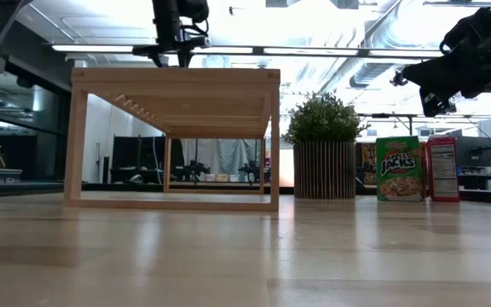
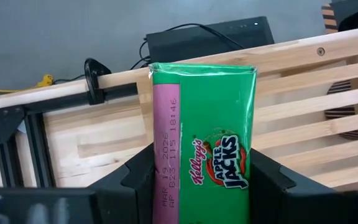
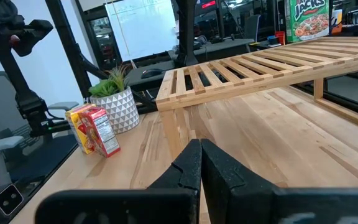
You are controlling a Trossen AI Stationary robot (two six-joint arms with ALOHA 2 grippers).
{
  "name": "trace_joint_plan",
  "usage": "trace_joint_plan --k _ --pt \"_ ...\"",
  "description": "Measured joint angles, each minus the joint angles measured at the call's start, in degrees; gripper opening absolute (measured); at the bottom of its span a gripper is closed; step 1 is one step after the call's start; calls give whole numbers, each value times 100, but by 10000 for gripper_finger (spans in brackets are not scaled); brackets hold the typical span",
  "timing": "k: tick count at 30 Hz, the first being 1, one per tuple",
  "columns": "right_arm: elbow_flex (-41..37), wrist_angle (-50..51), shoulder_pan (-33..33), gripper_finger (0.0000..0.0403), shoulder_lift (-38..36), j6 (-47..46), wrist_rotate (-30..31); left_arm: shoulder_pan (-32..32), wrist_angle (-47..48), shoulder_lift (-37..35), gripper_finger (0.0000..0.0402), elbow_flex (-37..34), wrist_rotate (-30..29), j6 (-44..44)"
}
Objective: Stack cereal on shelf
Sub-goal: Put the bottom green cereal box on the shelf
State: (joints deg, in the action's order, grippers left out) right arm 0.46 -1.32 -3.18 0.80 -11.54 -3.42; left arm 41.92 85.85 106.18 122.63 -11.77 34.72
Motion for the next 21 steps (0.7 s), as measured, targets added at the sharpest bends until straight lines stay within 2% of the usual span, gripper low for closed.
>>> trace_joint_plan --k 11,21 --pt "-1 -1 1 0 0 0 -1 -163 -12 1 166 0 -72 12" --pt "1 0 0 0 0 1 -2 -189 -12 0 248 0 -63 -45"
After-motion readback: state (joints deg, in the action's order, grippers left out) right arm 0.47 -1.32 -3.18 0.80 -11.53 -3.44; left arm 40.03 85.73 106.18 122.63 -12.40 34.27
